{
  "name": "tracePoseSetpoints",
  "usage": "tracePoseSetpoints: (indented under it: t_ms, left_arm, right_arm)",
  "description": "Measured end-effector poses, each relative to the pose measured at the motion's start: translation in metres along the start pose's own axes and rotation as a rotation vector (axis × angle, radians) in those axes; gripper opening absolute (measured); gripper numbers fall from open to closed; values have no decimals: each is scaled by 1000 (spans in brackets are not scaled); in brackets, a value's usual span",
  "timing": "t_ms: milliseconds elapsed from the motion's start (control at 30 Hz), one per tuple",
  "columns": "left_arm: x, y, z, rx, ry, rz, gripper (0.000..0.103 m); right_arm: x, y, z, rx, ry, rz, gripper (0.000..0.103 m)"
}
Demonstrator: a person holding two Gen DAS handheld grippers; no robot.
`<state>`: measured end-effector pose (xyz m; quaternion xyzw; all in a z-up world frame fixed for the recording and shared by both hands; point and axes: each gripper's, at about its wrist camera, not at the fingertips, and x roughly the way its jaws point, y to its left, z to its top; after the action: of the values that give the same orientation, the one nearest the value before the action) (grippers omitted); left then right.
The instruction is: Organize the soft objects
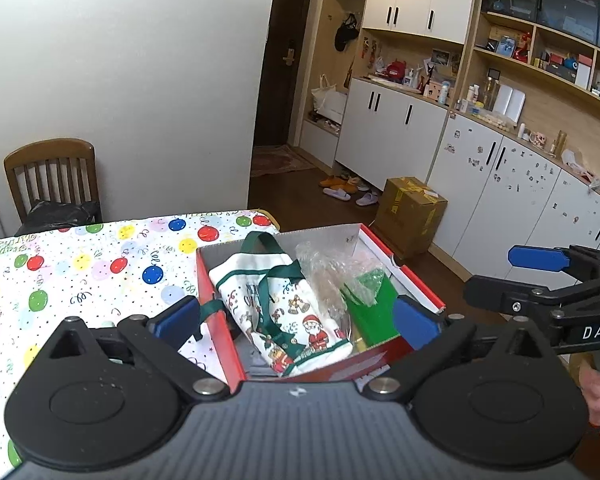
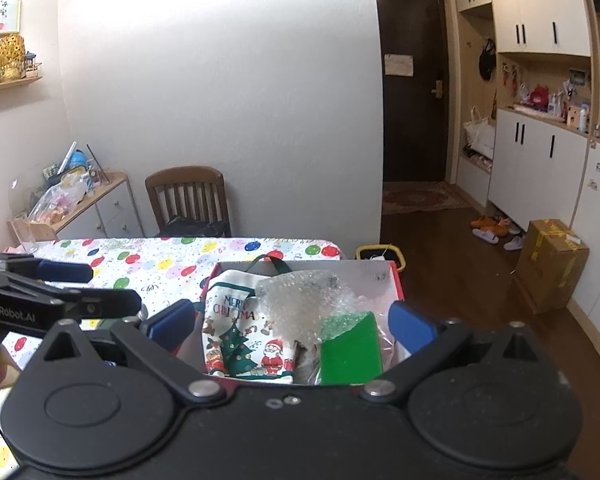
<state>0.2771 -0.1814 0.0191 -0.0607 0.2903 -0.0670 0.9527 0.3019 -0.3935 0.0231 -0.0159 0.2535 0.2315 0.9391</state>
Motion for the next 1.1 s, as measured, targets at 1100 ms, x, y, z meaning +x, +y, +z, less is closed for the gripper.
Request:
tracePoseSetpoints:
  t_ms: [1100]
  left_arm:
    - [-26,-9,-15,14,-68,11,103]
  right_arm:
    - [-24,19,-17,17,-43,-36,103]
